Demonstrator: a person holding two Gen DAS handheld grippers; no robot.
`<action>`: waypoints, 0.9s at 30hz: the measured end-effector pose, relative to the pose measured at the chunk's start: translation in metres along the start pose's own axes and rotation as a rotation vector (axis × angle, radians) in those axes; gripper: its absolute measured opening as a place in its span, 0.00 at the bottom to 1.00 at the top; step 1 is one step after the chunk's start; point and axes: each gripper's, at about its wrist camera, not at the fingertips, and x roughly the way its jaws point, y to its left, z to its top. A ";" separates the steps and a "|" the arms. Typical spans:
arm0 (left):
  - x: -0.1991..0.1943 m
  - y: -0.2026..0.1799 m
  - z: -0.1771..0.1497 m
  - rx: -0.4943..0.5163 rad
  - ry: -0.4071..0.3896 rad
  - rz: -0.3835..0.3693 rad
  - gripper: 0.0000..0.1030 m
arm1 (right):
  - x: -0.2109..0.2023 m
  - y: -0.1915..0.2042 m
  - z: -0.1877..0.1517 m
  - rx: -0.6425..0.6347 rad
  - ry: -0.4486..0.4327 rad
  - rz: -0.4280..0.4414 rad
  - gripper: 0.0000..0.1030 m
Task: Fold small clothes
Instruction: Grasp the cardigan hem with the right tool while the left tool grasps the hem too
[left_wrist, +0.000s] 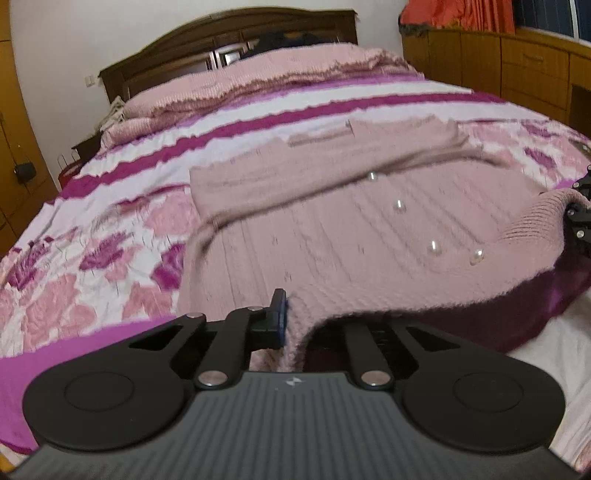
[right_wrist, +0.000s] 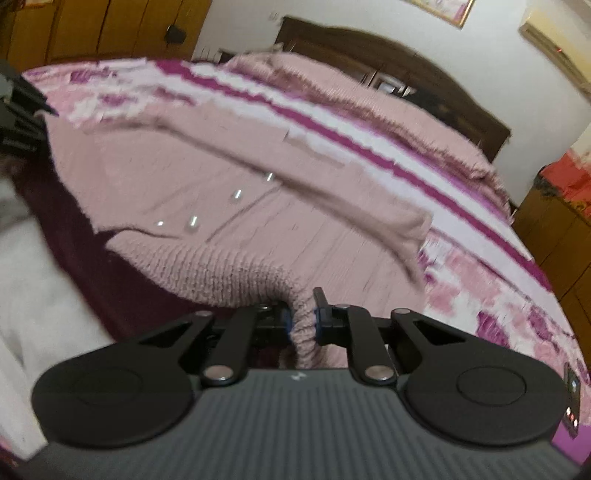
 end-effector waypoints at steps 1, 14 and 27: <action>0.000 0.001 0.005 -0.003 -0.012 0.004 0.09 | 0.001 -0.002 0.005 0.003 -0.014 -0.008 0.12; 0.026 0.027 0.092 -0.032 -0.131 0.055 0.07 | 0.038 -0.038 0.077 0.024 -0.128 -0.098 0.11; 0.125 0.058 0.189 -0.055 -0.170 0.110 0.07 | 0.138 -0.078 0.133 -0.059 -0.118 -0.138 0.11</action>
